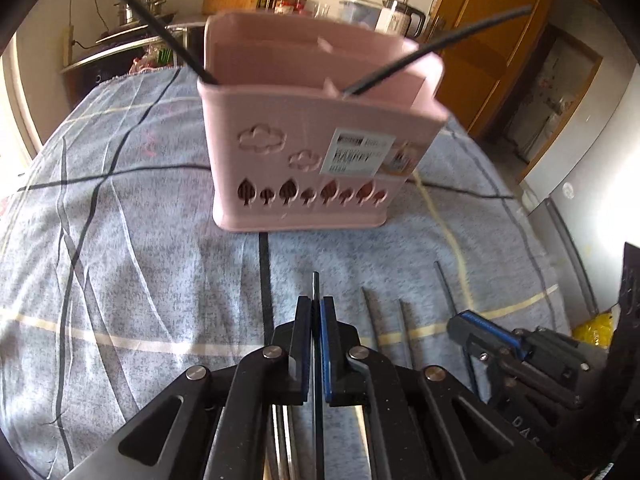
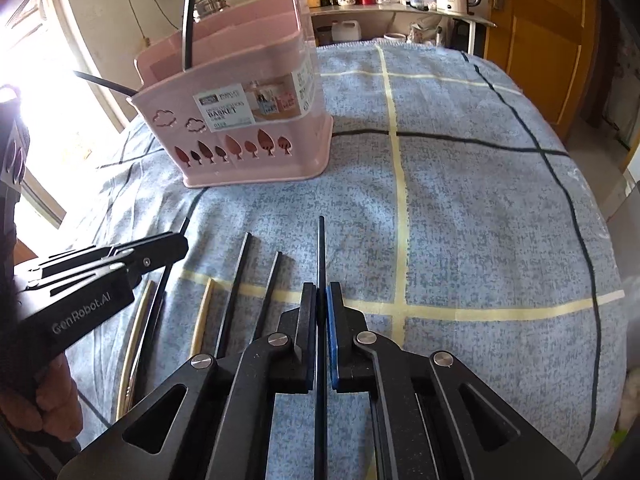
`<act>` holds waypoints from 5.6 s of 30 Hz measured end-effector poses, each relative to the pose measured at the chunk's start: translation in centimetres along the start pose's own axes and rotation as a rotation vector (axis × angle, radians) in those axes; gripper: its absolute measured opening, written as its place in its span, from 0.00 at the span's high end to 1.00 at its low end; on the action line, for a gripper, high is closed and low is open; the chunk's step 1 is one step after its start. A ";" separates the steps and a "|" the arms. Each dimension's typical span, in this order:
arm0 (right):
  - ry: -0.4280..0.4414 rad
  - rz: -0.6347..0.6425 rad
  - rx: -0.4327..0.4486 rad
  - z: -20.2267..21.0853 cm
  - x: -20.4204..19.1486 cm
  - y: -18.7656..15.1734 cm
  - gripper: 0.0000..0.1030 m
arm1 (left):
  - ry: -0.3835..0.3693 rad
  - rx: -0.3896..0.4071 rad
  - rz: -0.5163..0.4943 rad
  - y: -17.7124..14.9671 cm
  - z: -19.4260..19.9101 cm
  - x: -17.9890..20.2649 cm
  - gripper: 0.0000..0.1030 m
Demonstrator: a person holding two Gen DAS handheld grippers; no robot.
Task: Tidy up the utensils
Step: 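Lift both held chopsticks and carry them over the pink basket, then lower the chopsticks into the basket compartments and open both tools, then withdraw both open tools from the basket down to the remaining chopsticks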
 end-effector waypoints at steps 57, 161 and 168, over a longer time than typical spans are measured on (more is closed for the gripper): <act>0.133 0.052 0.441 17.4 -4.0 12.6 0.95 | -0.104 0.328 -0.099 12.6 21.1 0.3 0.97; 0.133 0.083 0.398 17.8 -5.5 -1.5 0.86 | -0.033 0.484 -0.148 -6.1 23.6 0.3 0.76; 0.120 0.092 0.384 17.4 -6.1 -3.5 0.86 | -0.014 0.513 -0.122 -8.5 23.7 -0.9 0.66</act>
Point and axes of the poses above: each gripper's, at about its wrist camera, not at the fingertips, and z roughly against the way its jaws point, x to its right, y to its top, the point moved 10 cm from there along -z, roughly the way its jaws point, and after that the axes turned 1 degree about -y, right-handed, at the moved point
